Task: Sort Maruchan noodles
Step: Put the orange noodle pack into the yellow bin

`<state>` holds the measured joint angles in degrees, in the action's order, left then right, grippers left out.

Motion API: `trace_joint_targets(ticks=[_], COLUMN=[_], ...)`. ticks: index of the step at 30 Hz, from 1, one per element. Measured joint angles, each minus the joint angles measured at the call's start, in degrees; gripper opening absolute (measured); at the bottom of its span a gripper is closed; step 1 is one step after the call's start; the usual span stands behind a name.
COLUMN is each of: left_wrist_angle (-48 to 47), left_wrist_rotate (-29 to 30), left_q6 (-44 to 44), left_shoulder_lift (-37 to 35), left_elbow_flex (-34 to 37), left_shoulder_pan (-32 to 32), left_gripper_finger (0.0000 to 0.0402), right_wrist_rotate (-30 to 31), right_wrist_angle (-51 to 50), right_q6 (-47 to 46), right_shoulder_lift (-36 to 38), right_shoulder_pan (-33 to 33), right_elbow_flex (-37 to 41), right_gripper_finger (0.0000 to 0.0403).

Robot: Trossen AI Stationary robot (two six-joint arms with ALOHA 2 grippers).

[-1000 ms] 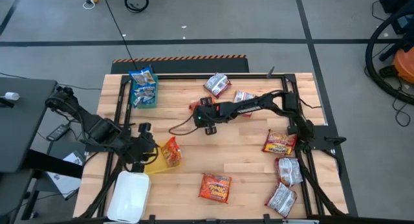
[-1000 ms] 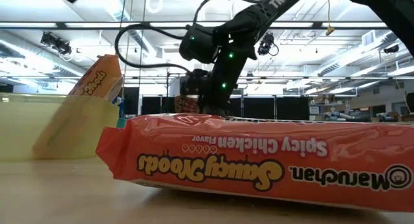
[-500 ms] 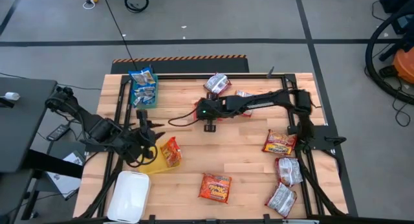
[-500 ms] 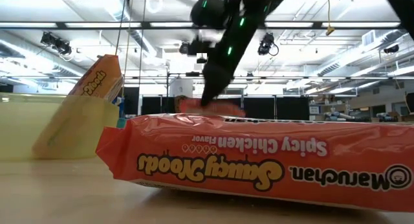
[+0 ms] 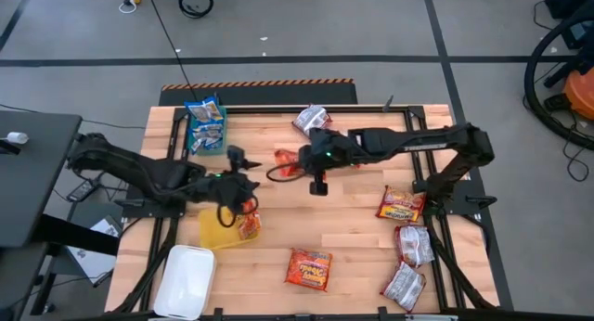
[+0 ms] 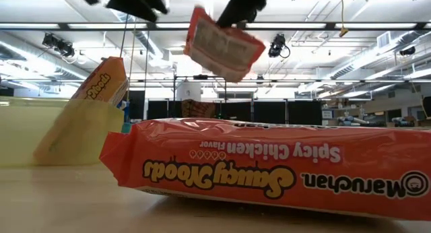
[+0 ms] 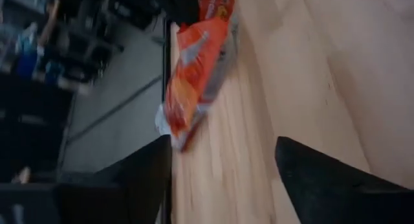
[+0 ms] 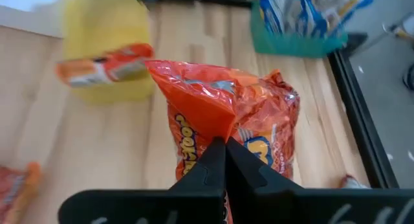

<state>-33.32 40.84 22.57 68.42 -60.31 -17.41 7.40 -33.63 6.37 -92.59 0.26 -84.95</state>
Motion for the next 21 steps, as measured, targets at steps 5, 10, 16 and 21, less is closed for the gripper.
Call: trace_joint_targets(ticks=[5,10,16,21], left_wrist_angle=[12.14,16.14,19.85,22.53], left_wrist_rotate=[-7.42,-7.65,-10.94,-15.68], left_q6=[12.77,18.22,16.87,18.43], left_shoulder_lift=[4.91,8.63,10.25,11.38], left_elbow_flex=[0.00,0.00,0.00,0.00], left_shoulder_pan=[2.58,3.61,4.52,4.38], left_gripper_finger=[0.0311,0.0315,0.0305,0.0257], right_wrist_rotate=[-0.02,-0.02,0.68,3.39], right_wrist_angle=[0.31,0.47,2.16,2.70], right_q6=[0.05,-0.19,0.95,0.23], right_shoulder_lift=[0.56,0.45,0.34,0.19], right_shoulder_pan=[3.50,6.76,9.85,9.80], right_elbow_flex=[0.00,0.00,0.00,-0.02], right_gripper_finger=[0.0004,0.0004,0.0004,0.0005])
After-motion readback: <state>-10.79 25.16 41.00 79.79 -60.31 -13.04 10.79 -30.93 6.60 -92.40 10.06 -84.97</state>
